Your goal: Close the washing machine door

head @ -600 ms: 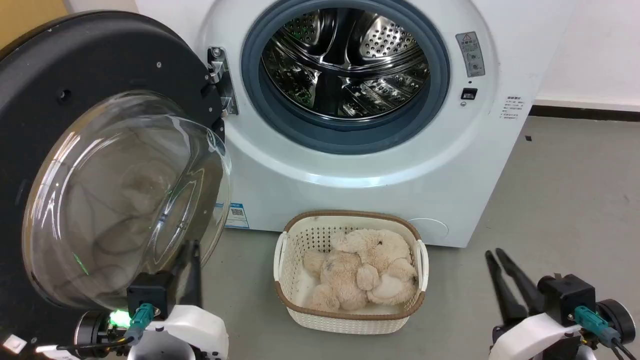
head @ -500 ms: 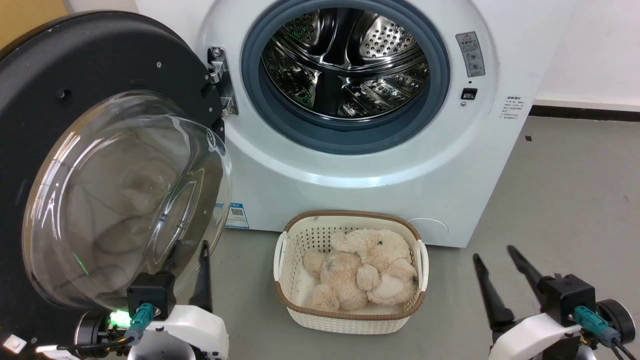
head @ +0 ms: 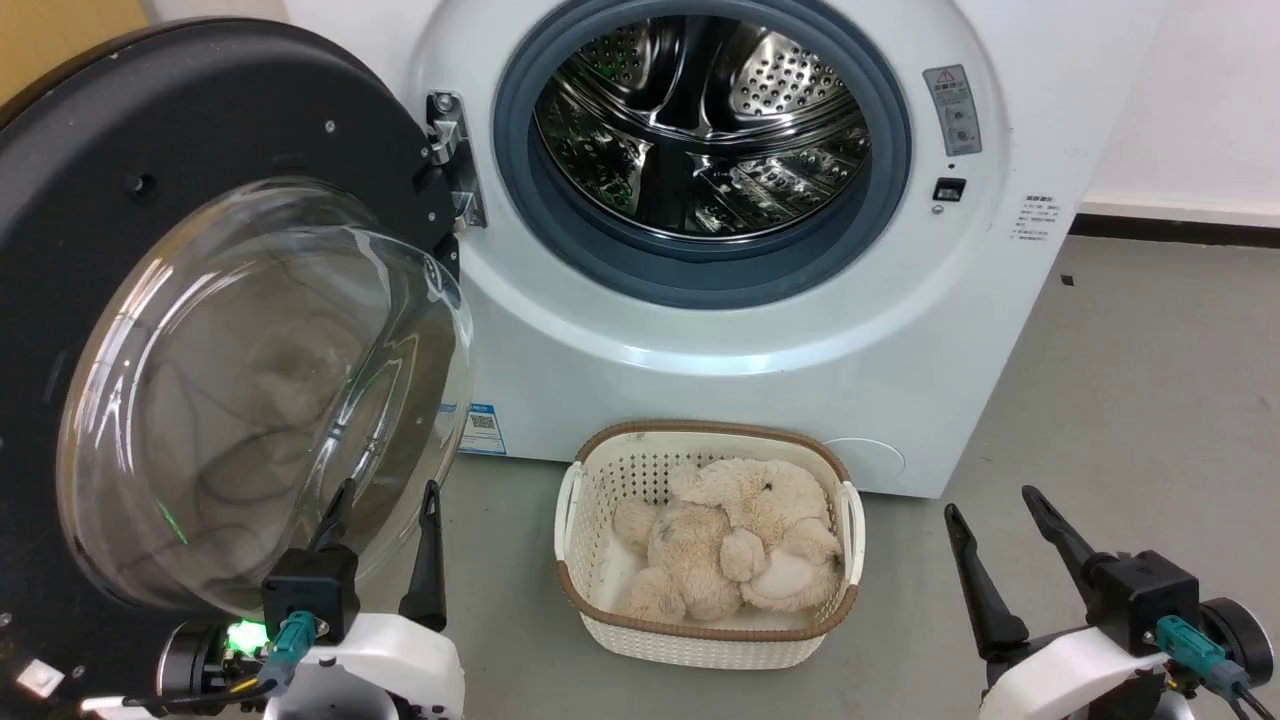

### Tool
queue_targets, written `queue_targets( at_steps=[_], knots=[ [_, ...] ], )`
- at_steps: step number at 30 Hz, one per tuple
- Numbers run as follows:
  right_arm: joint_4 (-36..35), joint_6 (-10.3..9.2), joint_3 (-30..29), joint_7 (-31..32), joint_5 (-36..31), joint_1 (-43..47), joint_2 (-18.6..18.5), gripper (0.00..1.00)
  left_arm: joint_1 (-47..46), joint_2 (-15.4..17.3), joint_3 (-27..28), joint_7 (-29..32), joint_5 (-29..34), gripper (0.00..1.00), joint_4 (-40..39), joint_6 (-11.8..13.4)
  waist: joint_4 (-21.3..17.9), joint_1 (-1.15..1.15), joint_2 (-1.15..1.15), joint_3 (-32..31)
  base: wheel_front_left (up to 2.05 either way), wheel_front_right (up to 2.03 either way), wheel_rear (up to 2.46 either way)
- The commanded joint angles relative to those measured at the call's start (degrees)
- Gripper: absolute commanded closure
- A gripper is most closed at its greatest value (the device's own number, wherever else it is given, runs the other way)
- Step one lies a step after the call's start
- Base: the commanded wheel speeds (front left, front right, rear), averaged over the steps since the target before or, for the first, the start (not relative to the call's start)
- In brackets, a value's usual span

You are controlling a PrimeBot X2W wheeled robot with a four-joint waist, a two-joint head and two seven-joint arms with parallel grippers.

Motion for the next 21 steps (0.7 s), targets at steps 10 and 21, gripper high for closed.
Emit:
queue_targets(
  at_steps=[10, 21],
  knots=[
    [-0.34, 0.01, 0.08, -1.67, 0.53, 0.42, 0.06, 0.00, 0.10, 0.16, -0.59, -1.68, -0.29, 0.00, 0.44, 0.70, 2.13, 0.00, 0.00, -0.20, 0.00, 0.00, 0.00],
    [-0.28, 0.01, 0.61, -2.98, 0.80, 0.71, 0.09, 0.00, 0.35, 0.36, -1.19, -3.00, -0.41, 0.00, 0.59, 1.29, 6.00, 0.00, 0.00, -0.49, 0.00, 0.00, 0.00]
  ],
)
